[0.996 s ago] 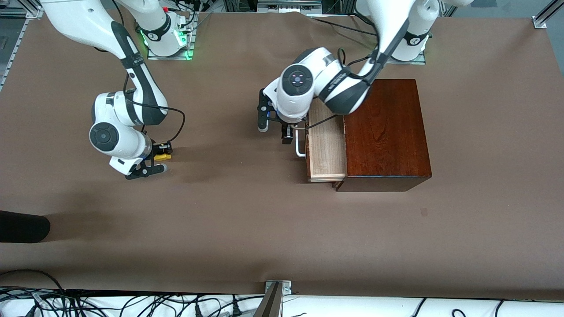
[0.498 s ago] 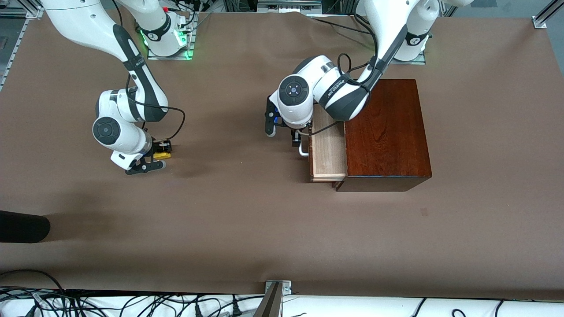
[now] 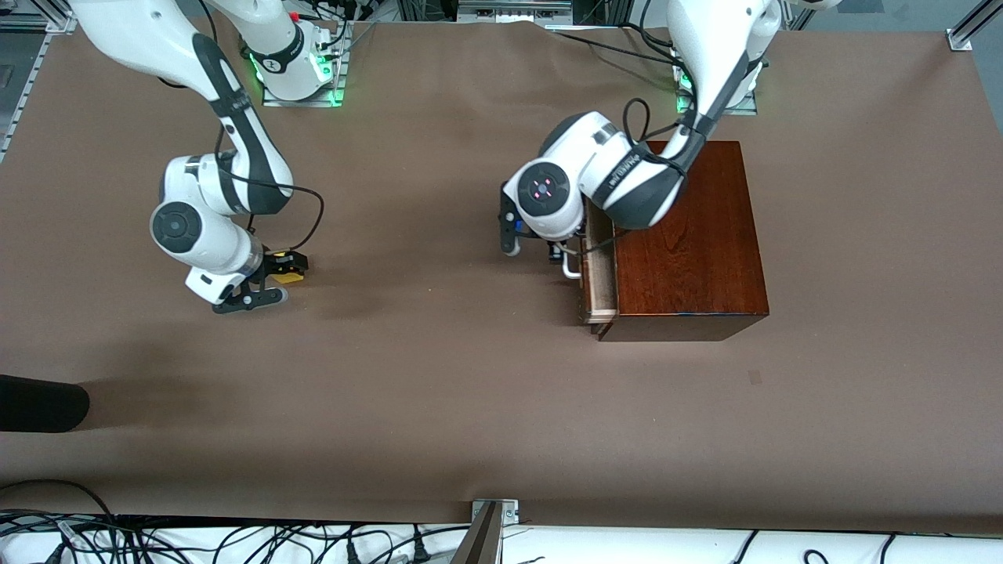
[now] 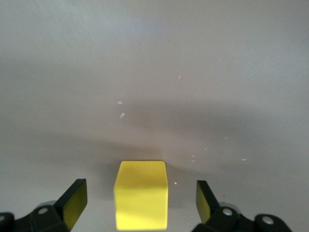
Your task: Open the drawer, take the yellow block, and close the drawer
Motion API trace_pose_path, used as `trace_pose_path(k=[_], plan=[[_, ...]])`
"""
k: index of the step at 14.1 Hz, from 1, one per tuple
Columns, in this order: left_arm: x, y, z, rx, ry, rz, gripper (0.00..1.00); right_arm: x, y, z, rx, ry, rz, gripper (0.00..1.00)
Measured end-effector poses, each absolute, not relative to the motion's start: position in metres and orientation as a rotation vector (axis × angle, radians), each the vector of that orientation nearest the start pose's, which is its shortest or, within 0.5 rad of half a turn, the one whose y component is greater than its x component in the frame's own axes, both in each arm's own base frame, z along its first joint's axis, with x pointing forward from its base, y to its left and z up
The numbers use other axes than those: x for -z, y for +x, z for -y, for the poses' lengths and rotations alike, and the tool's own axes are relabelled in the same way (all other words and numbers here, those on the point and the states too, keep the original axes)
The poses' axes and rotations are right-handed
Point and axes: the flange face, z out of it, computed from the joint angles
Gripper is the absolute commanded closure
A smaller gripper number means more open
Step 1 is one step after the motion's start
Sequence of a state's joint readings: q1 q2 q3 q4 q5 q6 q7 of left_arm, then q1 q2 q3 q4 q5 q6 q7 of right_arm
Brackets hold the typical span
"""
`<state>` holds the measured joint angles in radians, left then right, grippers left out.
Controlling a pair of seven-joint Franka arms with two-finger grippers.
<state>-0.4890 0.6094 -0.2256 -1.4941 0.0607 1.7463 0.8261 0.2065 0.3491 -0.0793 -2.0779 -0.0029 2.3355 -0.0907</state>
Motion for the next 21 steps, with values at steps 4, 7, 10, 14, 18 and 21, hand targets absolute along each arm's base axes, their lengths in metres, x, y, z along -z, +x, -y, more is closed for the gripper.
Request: trace_pose_path(k=[4, 7, 10, 14, 18, 21], plan=[[-0.296, 0.527, 0.398, -0.613, -2.310, -2.196, 0.00, -0.384, 0.604, -0.078, 0.051, -3.140, 0.357, 0.00], [-0.298, 0.537, 0.382, -0.636, -2.339, -2.168, 0.00, -0.480, 0.608, -0.095, 0.138, -3.121, 0.394, 0.00], [-0.303, 0.537, 0.382, -0.620, -2.339, -2.167, 0.00, -0.542, 0.583, -0.102, 0.135, -3.113, 0.422, 0.00], [-0.387, 0.565, 0.369, -0.368, -2.386, -2.099, 0.00, -0.590, 0.548, -0.101, 0.095, -3.113, 0.436, 0.00], [-0.498, 0.587, 0.314, -0.118, -2.500, -1.910, 0.00, -0.599, 0.539, -0.100, 0.077, -3.110, 0.437, 0.00], [-0.536, 0.616, 0.231, -0.074, -2.617, -1.731, 0.00, -0.599, 0.537, -0.096, 0.046, -3.093, 0.414, 0.00]])
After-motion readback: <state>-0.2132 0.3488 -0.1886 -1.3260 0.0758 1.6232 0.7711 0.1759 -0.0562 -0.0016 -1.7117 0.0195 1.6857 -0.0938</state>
